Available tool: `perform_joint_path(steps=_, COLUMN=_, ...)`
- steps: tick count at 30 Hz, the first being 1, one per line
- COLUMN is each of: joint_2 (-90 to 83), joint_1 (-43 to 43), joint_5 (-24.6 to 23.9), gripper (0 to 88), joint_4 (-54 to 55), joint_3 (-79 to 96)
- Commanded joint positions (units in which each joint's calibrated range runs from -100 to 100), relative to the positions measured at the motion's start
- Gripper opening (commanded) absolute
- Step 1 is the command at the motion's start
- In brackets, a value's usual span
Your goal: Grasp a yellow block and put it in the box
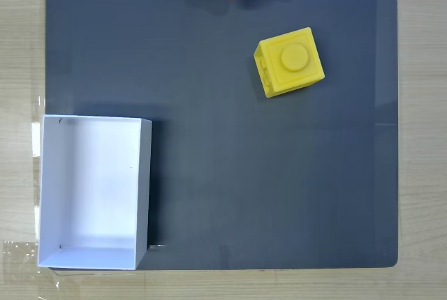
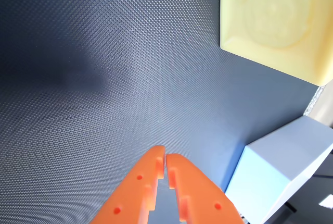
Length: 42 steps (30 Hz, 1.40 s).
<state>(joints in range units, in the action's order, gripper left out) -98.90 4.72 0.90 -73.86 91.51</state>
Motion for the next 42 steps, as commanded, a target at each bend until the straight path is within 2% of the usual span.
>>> perform_joint_path(steps=1, joint_2=-0.16, joint_1=0.16, joint_5=-0.43, gripper=1.1, joint_4=-0.22, joint_3=0.17)
perform_joint_path(steps=27, joint_2=1.19, joint_1=0.33, joint_5=-0.43, gripper=1.1, joint_4=0.39, joint_3=-0.46)
perform_joint_path(steps=36, joint_2=27.63, joint_1=-0.43, joint_5=-0.48, gripper=1.4, joint_4=11.39, joint_3=-19.82)
perform_joint_path(steps=42, joint_2=48.99, joint_1=-0.51, joint_5=-0.11, gripper=1.4, joint_4=9.29, joint_3=-43.16)
